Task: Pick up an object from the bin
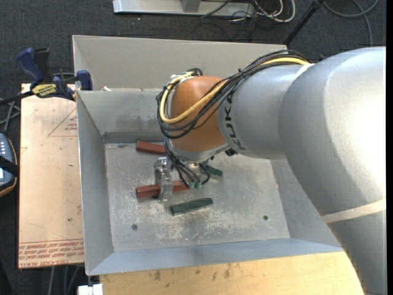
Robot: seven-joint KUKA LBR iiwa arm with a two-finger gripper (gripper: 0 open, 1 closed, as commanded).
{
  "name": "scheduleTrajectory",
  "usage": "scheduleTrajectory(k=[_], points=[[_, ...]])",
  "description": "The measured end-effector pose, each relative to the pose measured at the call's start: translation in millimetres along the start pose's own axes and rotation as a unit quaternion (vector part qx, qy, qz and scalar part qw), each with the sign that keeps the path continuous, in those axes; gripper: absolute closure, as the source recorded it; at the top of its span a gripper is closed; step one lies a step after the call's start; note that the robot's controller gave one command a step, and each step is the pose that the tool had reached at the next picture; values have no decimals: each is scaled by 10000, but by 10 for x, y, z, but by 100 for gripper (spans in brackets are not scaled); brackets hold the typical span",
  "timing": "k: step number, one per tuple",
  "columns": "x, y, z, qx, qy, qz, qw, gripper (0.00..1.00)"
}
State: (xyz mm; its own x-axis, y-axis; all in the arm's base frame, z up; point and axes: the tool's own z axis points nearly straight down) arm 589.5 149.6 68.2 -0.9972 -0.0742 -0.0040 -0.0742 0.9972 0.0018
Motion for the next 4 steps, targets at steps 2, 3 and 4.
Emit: scheduleTrajectory(k=[2, 3, 4], points=[[6, -1, -52, 1, 19, 16, 10000, 100], [34, -5, -251, 9, 66, 108, 9999, 100], [15, 0, -481, 4, 35, 71, 10000, 100]])
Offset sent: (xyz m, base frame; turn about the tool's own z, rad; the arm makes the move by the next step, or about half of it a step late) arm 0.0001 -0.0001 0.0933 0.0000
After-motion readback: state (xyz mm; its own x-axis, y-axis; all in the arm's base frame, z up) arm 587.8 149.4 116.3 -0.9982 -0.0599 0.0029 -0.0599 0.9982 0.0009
